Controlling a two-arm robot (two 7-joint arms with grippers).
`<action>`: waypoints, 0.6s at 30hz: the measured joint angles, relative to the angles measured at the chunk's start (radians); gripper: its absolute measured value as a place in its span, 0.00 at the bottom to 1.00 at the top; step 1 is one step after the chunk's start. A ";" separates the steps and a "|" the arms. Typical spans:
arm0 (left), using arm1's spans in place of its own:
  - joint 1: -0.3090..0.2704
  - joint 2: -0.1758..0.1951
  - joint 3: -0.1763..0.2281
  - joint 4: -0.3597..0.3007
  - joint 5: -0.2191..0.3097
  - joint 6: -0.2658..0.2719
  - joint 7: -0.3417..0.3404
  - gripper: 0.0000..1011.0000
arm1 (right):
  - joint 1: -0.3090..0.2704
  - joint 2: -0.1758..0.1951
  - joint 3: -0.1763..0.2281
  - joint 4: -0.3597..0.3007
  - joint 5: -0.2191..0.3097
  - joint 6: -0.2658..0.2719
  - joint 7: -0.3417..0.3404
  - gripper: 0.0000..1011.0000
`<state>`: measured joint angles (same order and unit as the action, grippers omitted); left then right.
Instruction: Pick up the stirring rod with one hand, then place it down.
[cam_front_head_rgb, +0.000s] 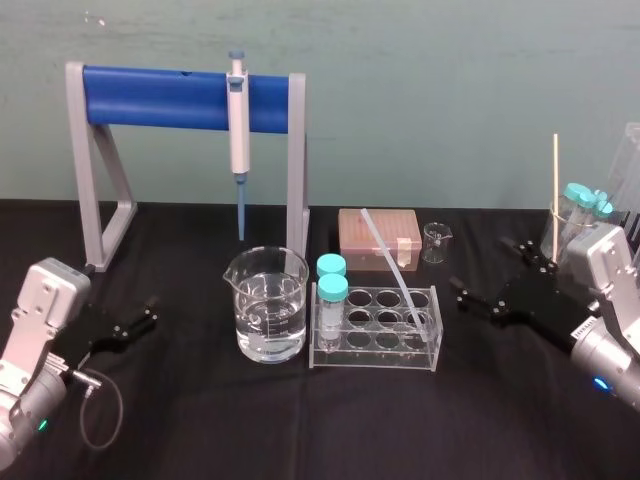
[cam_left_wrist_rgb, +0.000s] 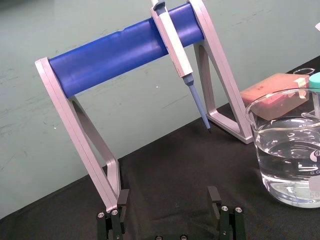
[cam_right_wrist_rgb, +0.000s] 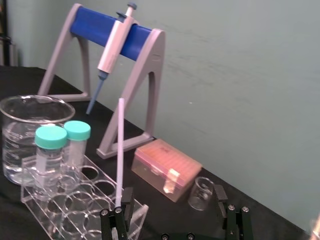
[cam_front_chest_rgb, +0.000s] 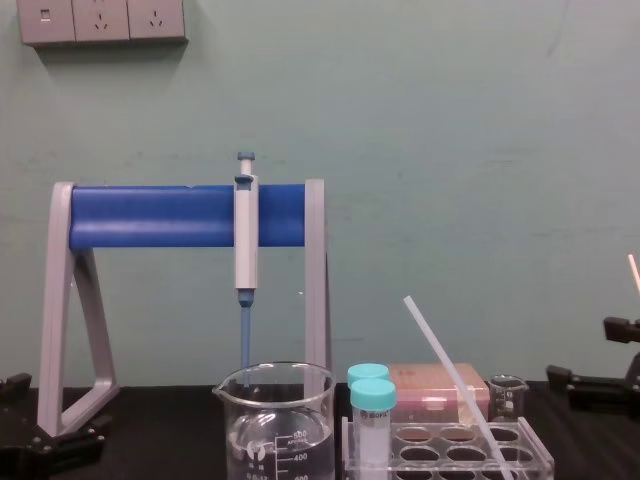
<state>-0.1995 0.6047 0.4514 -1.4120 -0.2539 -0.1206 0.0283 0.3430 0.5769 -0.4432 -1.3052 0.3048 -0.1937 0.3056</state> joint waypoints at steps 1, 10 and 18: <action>0.000 0.000 0.000 0.000 0.000 0.000 0.000 0.99 | 0.008 -0.004 -0.001 0.009 0.003 0.000 0.012 0.99; 0.000 0.000 0.000 0.000 0.000 0.000 0.000 0.99 | 0.082 -0.046 -0.007 0.101 0.032 0.002 0.130 0.99; 0.000 0.000 0.000 0.000 0.000 0.000 0.000 0.99 | 0.161 -0.094 -0.013 0.211 0.041 -0.010 0.227 0.99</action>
<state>-0.1995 0.6047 0.4514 -1.4120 -0.2539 -0.1205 0.0283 0.5037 0.4828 -0.4565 -1.0940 0.3456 -0.2039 0.5328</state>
